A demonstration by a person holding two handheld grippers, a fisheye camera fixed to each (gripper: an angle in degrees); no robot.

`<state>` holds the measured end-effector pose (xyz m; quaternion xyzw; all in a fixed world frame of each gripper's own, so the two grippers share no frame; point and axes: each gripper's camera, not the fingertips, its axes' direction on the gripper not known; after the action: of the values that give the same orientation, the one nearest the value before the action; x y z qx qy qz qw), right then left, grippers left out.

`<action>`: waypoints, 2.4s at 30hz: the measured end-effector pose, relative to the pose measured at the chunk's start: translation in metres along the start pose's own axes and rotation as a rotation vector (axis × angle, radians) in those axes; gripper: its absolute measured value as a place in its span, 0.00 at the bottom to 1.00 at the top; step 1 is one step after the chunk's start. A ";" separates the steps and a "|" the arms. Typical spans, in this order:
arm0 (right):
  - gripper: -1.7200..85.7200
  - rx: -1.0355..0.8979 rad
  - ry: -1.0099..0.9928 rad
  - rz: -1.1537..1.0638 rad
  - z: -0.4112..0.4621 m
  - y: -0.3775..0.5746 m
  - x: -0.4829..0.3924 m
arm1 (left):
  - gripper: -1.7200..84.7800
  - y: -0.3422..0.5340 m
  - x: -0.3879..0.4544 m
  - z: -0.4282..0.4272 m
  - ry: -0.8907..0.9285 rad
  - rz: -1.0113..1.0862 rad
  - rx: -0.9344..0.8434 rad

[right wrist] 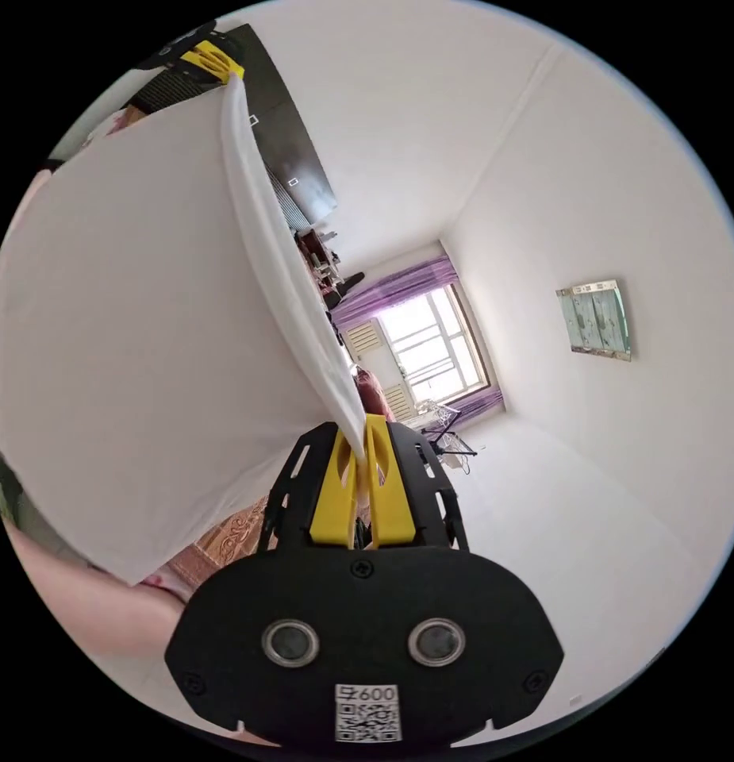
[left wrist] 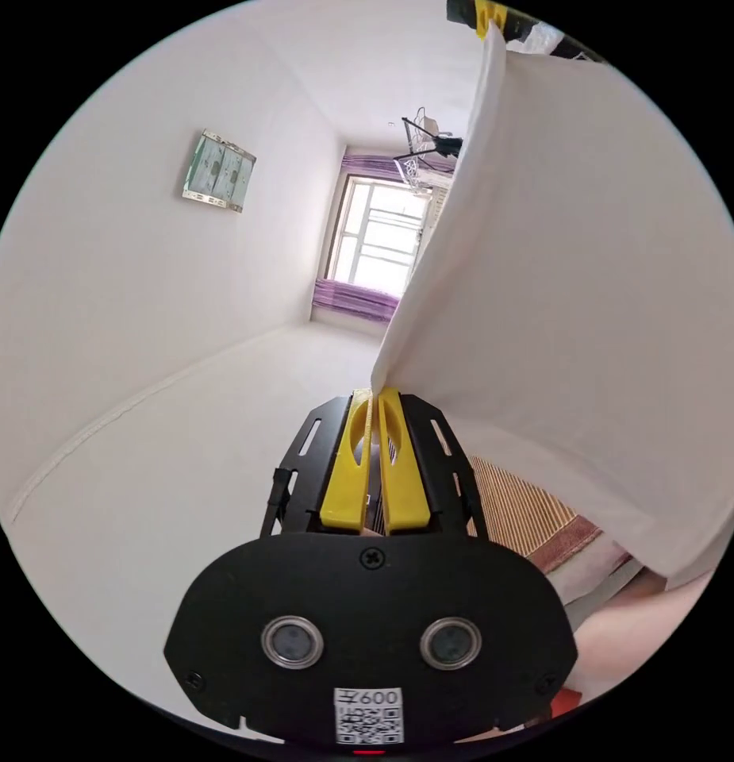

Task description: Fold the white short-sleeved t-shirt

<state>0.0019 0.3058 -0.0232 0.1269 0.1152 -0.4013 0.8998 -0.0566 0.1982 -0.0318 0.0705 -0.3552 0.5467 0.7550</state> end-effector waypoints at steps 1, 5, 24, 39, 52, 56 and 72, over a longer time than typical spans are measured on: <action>0.01 0.003 -0.019 0.035 0.001 -0.004 0.013 | 0.04 -0.003 -0.004 0.001 0.009 -0.013 -0.001; 0.01 0.028 -0.125 0.123 -0.016 -0.001 0.041 | 0.04 -0.007 -0.022 -0.001 0.077 -0.067 -0.022; 0.02 -0.175 -0.428 0.191 -0.043 -0.043 0.206 | 0.04 -0.045 -0.103 -0.055 0.172 0.094 -0.069; 0.06 -0.567 -1.063 0.414 0.394 -0.044 0.165 | 0.04 -0.150 0.100 0.326 0.830 0.336 -0.235; 0.01 -0.485 -0.789 0.718 0.453 -0.006 0.257 | 0.03 -0.118 0.022 0.476 0.978 -0.304 -0.307; 0.02 -0.374 -1.145 0.864 0.468 0.006 0.247 | 0.03 -0.099 0.035 0.485 1.289 -0.426 -0.289; 0.01 -0.458 -0.625 0.744 0.385 0.008 0.221 | 0.03 -0.071 0.023 0.376 0.759 -0.417 -0.129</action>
<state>0.1928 0.0344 0.2720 -0.1660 -0.1262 -0.0387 0.9773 -0.1640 0.0025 0.2797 -0.1127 -0.0642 0.3465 0.9291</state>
